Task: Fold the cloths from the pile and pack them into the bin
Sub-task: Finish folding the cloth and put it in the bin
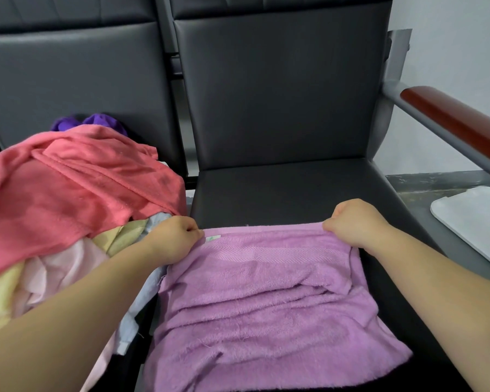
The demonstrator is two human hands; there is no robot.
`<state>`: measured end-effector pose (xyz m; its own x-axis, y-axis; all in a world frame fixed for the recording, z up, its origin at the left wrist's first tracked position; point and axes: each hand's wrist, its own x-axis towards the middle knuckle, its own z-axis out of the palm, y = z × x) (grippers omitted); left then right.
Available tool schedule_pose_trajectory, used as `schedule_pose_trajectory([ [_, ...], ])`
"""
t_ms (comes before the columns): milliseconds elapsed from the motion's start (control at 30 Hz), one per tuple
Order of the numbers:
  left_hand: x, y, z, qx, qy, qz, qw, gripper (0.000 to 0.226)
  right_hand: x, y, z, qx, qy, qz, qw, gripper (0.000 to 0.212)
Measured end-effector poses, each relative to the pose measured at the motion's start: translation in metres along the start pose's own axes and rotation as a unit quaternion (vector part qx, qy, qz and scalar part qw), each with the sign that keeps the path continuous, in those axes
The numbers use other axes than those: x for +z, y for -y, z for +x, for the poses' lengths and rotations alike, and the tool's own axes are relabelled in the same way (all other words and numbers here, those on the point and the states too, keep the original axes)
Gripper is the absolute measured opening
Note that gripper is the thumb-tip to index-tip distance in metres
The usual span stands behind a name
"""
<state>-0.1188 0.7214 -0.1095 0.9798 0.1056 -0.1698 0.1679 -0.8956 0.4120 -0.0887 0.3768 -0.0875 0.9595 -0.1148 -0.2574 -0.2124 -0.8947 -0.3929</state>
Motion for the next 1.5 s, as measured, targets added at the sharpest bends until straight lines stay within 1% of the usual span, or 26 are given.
schedule_pose_trajectory([
  [200,0.005,0.001,0.003,0.013,-0.015,0.022,1.0,0.029,0.001,-0.003,0.006,-0.01,-0.002,-0.047,0.999,0.021],
  [333,0.007,0.002,0.005,-0.01,-0.031,0.002,0.999,0.024,0.006,-0.002,0.007,-0.017,-0.009,-0.071,0.997,0.018],
  [467,0.007,0.004,0.008,-0.02,-0.021,0.009,1.0,0.021,0.007,-0.002,0.008,-0.018,0.006,-0.076,0.997,0.015],
  [600,0.002,0.006,0.012,-0.007,-0.003,0.051,0.999,0.023,0.005,-0.001,0.003,0.002,0.03,-0.075,0.997,0.025],
  [700,-0.003,0.008,0.012,0.009,-0.001,0.077,0.997,0.03,0.005,0.001,0.003,0.002,0.056,-0.123,0.991,0.018],
  [767,-0.007,0.008,0.01,0.017,-0.001,0.082,0.996,0.031,0.004,0.003,0.001,-0.001,0.066,-0.145,0.987,0.011],
  [867,-0.018,0.011,0.008,0.032,0.001,0.067,0.997,0.02,0.001,0.002,-0.004,-0.039,0.035,-0.15,0.987,0.01],
  [933,-0.028,0.013,0.005,0.051,-0.007,0.081,0.995,0.011,-0.001,0.0,-0.01,-0.052,0.001,-0.126,0.991,0.006],
  [1000,-0.037,0.013,-0.001,0.067,-0.021,0.096,0.993,0.006,-0.004,-0.003,-0.016,-0.053,-0.03,-0.104,0.993,0.008],
  [1133,-0.053,0.01,-0.019,0.06,-0.069,0.094,0.991,0.013,-0.017,0.001,-0.026,-0.055,-0.073,-0.057,0.994,0.016],
  [1233,-0.065,0.005,-0.032,0.032,-0.102,0.109,0.988,0.017,-0.031,0.009,-0.035,-0.056,-0.052,-0.044,0.996,0.017],
  [1300,-0.079,-0.004,-0.041,0.028,-0.127,0.109,0.986,0.02,-0.05,0.013,-0.043,-0.06,-0.04,-0.011,0.997,0.019],
  [1400,-0.105,-0.02,-0.053,0.047,-0.167,0.1,0.98,0.02,-0.08,0.022,-0.053,-0.065,-0.023,0.069,0.995,0.019],
  [1467,-0.124,-0.032,-0.059,0.056,-0.203,0.078,0.974,0.021,-0.098,0.029,-0.06,-0.049,-0.013,0.181,0.982,0.013],
  [1500,-0.133,-0.036,-0.059,0.059,-0.219,0.069,0.972,0.021,-0.108,0.033,-0.063,-0.032,-0.005,0.259,0.965,0.012],
])
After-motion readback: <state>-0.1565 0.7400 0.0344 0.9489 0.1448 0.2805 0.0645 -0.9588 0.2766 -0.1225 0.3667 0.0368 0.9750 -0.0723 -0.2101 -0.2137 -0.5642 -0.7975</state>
